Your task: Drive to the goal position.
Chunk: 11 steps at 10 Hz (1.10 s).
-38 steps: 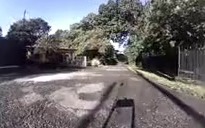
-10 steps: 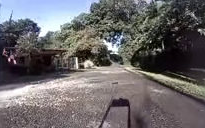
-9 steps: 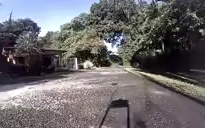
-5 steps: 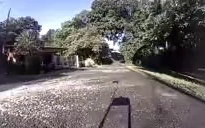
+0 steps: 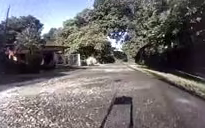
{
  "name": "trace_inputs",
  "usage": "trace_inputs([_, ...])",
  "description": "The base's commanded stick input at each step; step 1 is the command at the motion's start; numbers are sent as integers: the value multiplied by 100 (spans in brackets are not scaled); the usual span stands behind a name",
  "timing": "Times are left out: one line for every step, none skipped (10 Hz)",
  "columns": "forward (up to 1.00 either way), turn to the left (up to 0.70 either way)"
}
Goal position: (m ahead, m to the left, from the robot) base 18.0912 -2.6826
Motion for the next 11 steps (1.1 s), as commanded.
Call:
trace_inputs([70,0])
trace_inputs([70,0])
trace_inputs([70,0])
trace_inputs([70,0])
trace_inputs([70,0])
trace_inputs([70,0])
trace_inputs([70,0])
trace_inputs([70,0])
trace_inputs([70,0])
trace_inputs([70,0])
trace_inputs([70,-10])
